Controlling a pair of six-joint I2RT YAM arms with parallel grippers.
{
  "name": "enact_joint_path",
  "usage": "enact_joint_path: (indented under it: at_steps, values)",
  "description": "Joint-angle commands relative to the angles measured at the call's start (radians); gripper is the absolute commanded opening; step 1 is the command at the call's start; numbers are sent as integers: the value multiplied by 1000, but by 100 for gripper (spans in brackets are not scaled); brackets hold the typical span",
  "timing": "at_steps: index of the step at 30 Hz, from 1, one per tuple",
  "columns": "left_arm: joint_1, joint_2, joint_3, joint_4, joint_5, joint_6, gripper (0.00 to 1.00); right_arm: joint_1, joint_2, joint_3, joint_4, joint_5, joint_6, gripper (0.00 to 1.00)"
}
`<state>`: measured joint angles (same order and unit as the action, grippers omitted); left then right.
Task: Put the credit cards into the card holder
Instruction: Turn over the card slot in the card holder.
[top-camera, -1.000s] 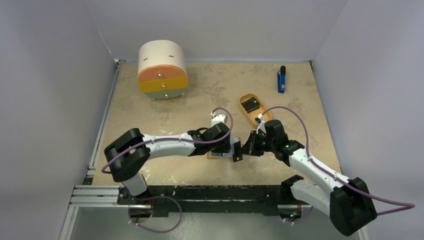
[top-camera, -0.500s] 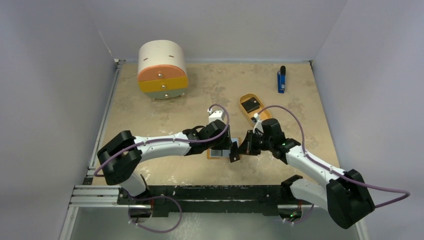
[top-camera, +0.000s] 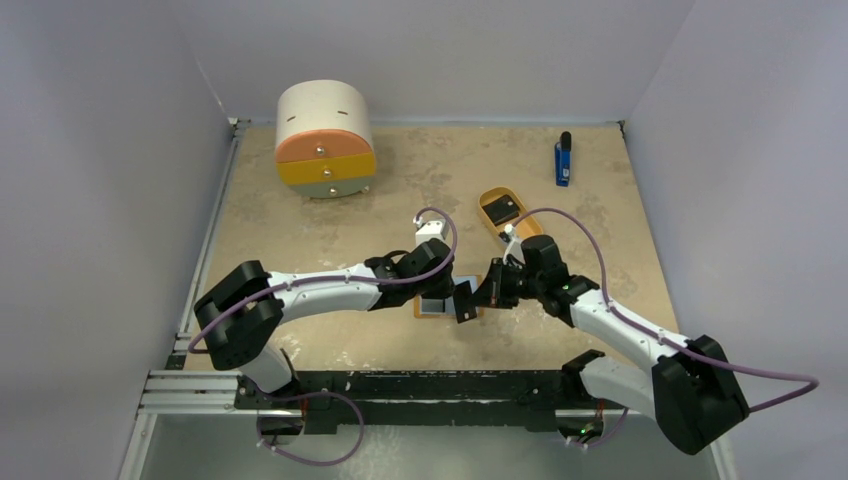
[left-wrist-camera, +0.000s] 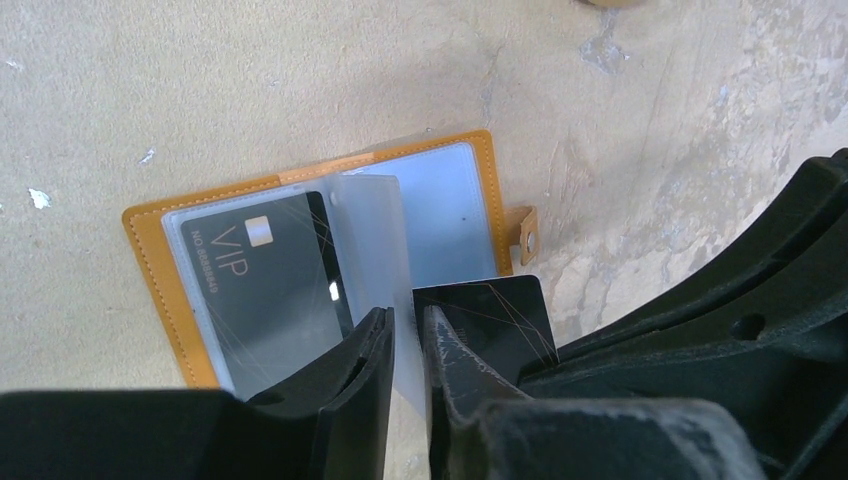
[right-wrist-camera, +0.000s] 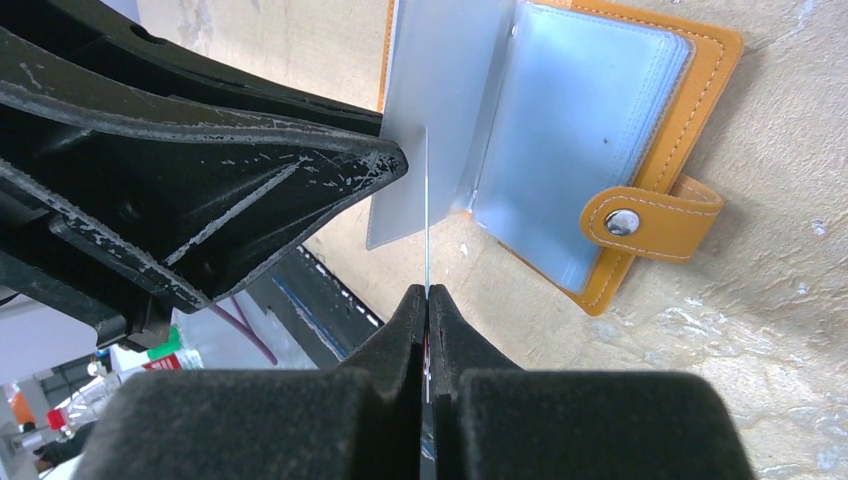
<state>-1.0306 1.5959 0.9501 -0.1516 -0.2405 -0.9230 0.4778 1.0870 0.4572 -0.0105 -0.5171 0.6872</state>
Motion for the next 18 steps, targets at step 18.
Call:
enact_joint_path:
  at_steps: [18]
  values:
    - [12, -22, -13, -145, -191, 1, 0, 8, -28, 23, 6, 44, 10, 0]
